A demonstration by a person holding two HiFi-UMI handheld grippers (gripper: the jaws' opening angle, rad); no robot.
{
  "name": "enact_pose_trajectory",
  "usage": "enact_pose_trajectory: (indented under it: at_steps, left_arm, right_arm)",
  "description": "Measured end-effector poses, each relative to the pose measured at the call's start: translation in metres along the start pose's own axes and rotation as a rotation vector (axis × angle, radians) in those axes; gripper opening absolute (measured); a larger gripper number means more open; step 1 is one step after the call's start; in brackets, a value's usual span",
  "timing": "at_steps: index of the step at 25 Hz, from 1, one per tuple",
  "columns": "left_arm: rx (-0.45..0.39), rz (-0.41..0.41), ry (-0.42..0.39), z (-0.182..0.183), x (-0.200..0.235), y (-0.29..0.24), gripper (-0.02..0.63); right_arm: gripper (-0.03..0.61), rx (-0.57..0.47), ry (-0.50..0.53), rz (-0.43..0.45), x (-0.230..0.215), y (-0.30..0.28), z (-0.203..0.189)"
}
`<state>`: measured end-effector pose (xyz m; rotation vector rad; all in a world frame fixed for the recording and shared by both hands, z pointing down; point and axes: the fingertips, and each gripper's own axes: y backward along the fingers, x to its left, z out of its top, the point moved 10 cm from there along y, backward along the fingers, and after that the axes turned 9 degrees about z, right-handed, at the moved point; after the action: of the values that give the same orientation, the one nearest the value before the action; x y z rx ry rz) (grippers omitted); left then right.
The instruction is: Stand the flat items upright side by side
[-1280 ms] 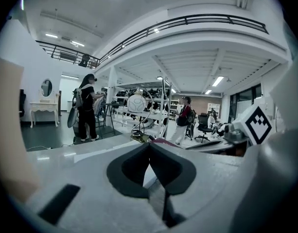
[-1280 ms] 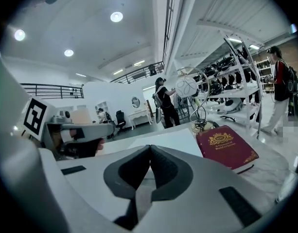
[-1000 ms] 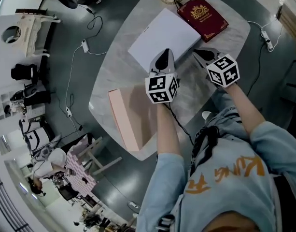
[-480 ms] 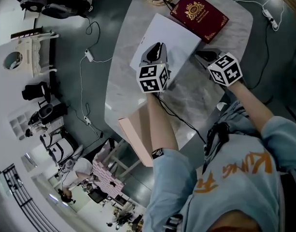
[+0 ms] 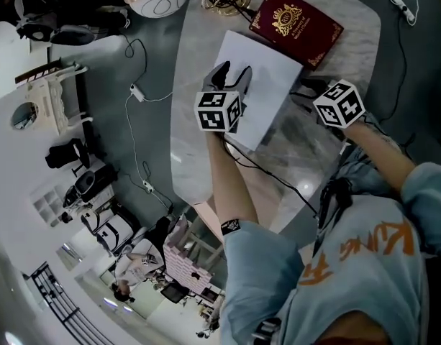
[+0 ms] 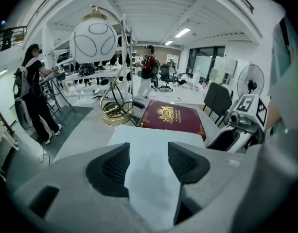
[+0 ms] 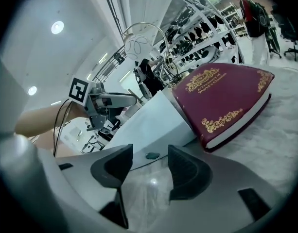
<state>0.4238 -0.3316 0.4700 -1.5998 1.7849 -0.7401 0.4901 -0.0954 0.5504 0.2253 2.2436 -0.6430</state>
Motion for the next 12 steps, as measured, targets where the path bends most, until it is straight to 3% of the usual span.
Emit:
enact_pose_trajectory:
  at_steps: [6, 12]
  left_arm:
    - [0.09, -0.081, -0.053, 0.004, 0.029, -0.022, 0.317]
    - [0.198, -0.132, -0.13, 0.01, 0.055, -0.049, 0.364]
  right_arm:
    - [0.312, 0.007, -0.103, -0.003, -0.005, -0.011, -0.001]
    - [0.349, -0.035, -0.252, 0.007, -0.01, -0.021, 0.0]
